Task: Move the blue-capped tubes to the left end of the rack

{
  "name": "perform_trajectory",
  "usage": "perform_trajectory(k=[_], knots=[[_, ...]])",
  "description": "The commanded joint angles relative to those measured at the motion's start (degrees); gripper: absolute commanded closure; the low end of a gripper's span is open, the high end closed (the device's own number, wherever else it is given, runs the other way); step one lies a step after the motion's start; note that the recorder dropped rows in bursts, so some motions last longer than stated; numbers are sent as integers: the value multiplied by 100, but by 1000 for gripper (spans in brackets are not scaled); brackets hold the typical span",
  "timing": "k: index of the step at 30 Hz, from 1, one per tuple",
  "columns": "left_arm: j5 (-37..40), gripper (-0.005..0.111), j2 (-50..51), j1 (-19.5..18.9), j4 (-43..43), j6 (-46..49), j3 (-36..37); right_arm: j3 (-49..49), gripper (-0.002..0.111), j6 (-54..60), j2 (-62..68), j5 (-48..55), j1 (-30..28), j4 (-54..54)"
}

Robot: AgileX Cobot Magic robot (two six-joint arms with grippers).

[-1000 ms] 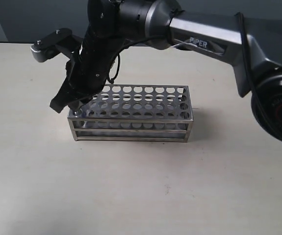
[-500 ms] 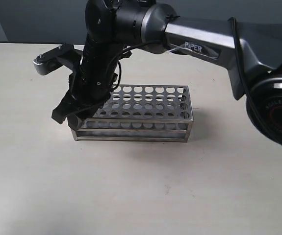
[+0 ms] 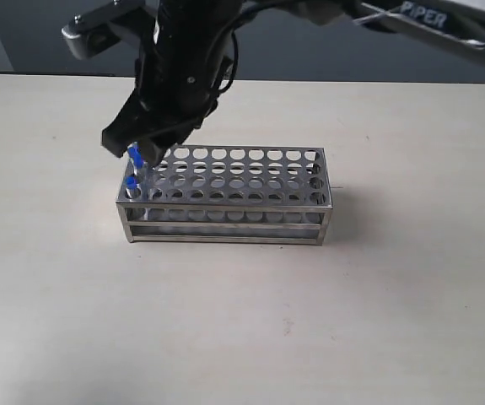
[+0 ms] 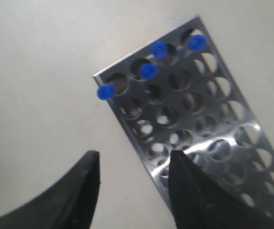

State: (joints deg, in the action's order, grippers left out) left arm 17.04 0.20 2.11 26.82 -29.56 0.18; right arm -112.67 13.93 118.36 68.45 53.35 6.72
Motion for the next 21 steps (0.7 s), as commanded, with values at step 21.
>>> perform_trajectory(k=[21], knots=[[-37, 106, -20, 29, -9, -3, -18, 1665, 109, -1917, -3271, 151, -71, -1516]])
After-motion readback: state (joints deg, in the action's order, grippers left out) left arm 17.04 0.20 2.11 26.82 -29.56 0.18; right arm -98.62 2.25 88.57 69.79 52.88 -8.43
